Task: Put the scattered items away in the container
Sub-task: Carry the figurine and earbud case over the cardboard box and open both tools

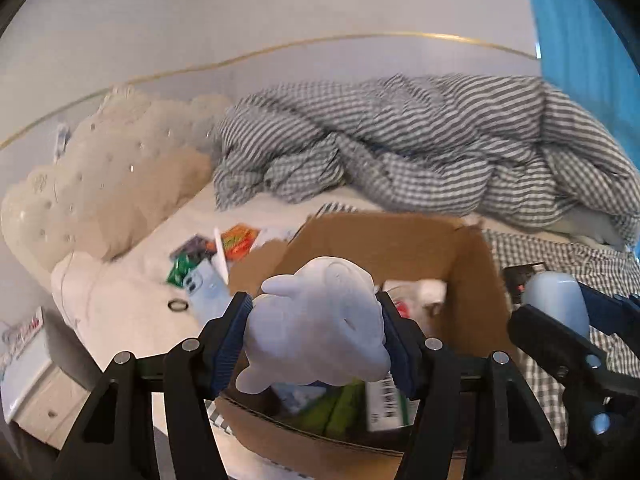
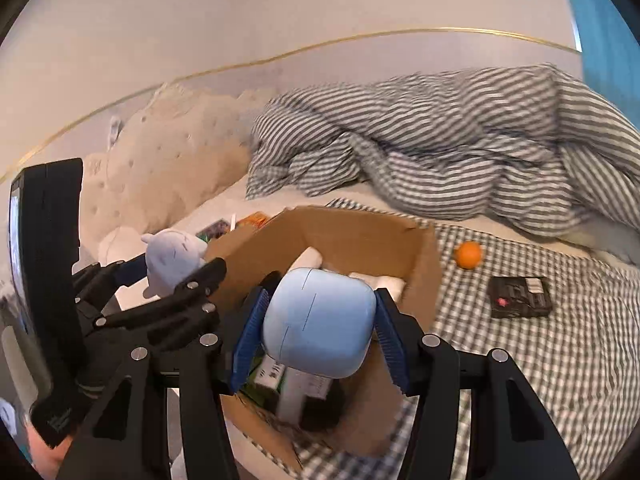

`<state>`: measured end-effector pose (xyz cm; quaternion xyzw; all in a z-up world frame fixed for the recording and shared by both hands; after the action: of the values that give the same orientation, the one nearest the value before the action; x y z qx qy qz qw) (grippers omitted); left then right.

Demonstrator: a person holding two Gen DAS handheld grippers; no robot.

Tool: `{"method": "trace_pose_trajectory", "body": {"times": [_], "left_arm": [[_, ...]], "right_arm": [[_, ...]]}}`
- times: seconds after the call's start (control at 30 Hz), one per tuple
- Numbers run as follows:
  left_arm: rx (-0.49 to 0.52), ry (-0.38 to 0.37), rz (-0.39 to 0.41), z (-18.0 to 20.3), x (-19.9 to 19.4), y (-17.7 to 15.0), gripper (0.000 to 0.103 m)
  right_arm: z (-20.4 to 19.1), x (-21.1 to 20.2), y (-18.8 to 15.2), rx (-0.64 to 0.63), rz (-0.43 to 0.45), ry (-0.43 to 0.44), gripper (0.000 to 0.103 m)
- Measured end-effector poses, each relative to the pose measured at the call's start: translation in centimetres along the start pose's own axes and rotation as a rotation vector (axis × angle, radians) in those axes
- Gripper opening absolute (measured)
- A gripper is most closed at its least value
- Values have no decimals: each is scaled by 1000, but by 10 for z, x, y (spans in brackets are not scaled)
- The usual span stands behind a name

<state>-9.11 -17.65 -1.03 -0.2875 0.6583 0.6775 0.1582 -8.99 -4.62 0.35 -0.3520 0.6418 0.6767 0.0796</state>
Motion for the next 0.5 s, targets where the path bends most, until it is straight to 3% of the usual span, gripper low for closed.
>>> {"method": "trace_pose_trajectory", "body": {"times": [0.2, 0.23, 0.27, 0.3, 0.33, 0.5], "left_arm": [[-58, 13, -88, -27, 36, -18, 65], [-63, 13, -93, -30, 38, -20, 65], [-67, 8, -93, -33, 38, -22, 70], [-73, 0, -92, -35, 39, -22, 81], [-72, -4, -85, -36, 38, -22, 86], [-37, -36, -48, -21, 29, -13, 90]], "right_arm": [[-25, 48, -12, -45, -102, 15, 55], [-26, 52, -14, -52, -107, 1, 61], [-23, 53, -14, -50, -99, -25, 67], [-17, 52, -13, -42, -83, -45, 79], [-12, 47, -11, -29, -55, -52, 89], [19, 24, 5, 52, 34, -51, 91]]}}
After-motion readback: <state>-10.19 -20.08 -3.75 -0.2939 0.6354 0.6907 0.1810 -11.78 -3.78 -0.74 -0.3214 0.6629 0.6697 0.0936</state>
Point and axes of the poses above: each gripper's, at about its wrist camera, not at the fingertips, and x roughly the way its jaws point, z to its right, y to its top, the point moved 5 cm from there along x, roughly the way its jaws point, and after that the axes turned 7 degrees about -y, right-handed, at the moved point
